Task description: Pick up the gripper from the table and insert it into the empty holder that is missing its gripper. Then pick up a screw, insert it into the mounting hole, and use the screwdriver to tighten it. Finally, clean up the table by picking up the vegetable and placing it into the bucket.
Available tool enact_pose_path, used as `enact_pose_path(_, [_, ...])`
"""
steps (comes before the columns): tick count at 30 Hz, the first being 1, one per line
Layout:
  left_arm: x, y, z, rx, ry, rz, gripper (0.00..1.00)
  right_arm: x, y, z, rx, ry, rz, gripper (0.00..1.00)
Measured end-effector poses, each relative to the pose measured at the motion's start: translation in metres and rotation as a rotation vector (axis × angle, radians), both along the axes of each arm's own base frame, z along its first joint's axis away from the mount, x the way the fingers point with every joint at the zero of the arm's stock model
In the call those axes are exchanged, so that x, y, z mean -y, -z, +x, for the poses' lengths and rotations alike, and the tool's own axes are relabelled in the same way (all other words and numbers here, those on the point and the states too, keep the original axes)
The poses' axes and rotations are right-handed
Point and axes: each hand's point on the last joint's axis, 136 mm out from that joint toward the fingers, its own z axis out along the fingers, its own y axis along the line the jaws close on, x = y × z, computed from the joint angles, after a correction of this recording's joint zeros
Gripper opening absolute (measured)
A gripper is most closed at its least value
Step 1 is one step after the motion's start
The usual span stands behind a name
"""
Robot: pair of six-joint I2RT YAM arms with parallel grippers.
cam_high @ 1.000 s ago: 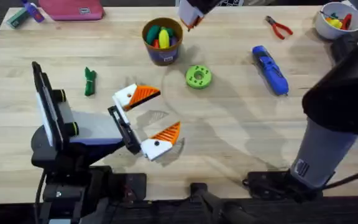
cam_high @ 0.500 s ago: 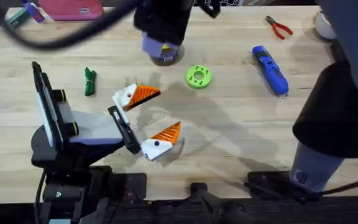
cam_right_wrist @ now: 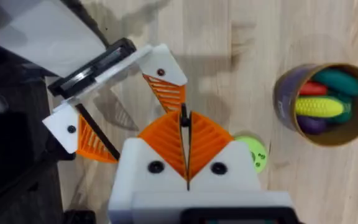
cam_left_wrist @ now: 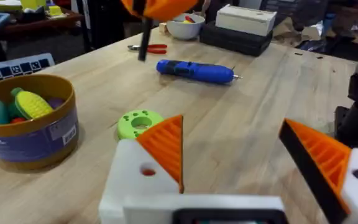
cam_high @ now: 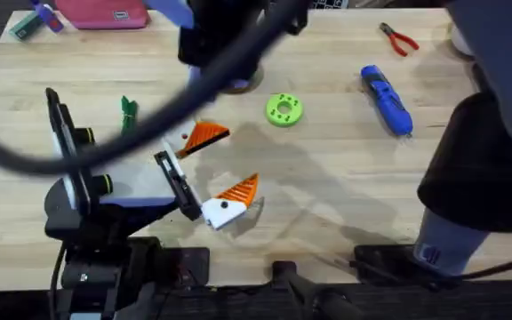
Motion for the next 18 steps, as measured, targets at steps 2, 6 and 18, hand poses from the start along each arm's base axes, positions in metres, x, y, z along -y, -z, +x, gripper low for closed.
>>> enact_pose_path(2, [0.0,0.0,0.0,0.0,0.0,0.0,0.986,-0.002,0.003,-0.004,0.001,-0.03,-0.008,0.006])
enact_pose_path(6, [0.0,0.0,0.0,0.0,0.0,0.0,0.986,-0.003,0.013,-0.011,-0.01,-0.082,-0.039,0.006])
enact_pose_path(18, [0.0,0.0,0.0,0.0,0.0,0.0,0.986,-0.01,0.021,-0.024,-0.012,-0.144,-0.058,0.006])
